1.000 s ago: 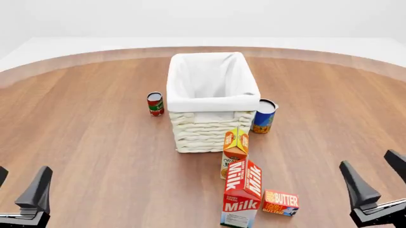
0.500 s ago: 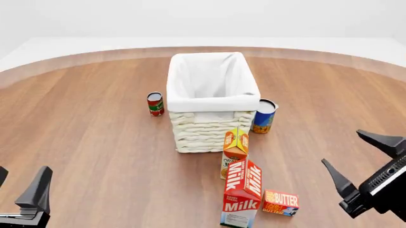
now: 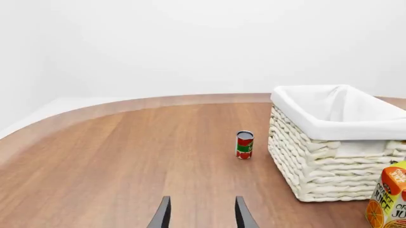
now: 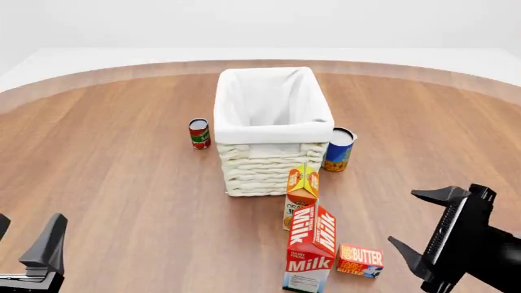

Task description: Pick up the butter and put it in the basket.

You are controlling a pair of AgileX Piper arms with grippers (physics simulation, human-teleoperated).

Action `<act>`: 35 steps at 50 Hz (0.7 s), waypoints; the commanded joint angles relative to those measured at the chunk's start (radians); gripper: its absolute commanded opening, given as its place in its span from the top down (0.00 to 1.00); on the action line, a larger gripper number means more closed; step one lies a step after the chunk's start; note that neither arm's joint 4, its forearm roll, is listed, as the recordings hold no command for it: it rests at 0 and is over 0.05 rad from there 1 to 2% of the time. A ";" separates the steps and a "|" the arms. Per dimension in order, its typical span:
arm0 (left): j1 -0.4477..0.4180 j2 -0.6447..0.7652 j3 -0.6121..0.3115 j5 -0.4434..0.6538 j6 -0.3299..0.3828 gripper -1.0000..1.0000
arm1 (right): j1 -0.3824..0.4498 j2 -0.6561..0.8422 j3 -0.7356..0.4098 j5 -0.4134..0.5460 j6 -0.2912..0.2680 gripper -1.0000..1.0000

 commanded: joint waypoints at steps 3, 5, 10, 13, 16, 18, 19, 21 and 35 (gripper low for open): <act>0.000 0.000 0.000 0.000 0.000 0.00 | 0.168 0.058 -0.027 0.138 0.056 0.00; 0.000 0.000 0.000 0.000 0.000 0.00 | 0.227 0.071 -0.053 0.176 0.109 0.00; 0.000 0.000 0.000 0.000 0.000 0.00 | 0.171 0.098 -0.012 0.144 0.033 0.00; 0.000 0.000 0.000 0.000 0.000 0.00 | 0.173 0.119 -0.021 0.143 0.037 0.00; 0.000 0.000 0.000 0.000 0.000 0.00 | 0.155 0.154 -0.016 0.128 0.019 0.00; 0.000 0.000 0.000 0.000 0.000 0.00 | 0.128 0.171 -0.001 0.106 -0.012 0.00; 0.000 0.000 0.000 0.000 0.000 0.00 | 0.125 0.182 -0.003 0.101 -0.014 0.00; 0.000 0.000 0.000 0.000 0.000 0.00 | 0.117 0.198 -0.004 0.091 -0.025 0.00; 0.000 0.000 0.000 0.000 0.000 0.00 | 0.048 0.334 0.025 -0.024 -0.095 0.00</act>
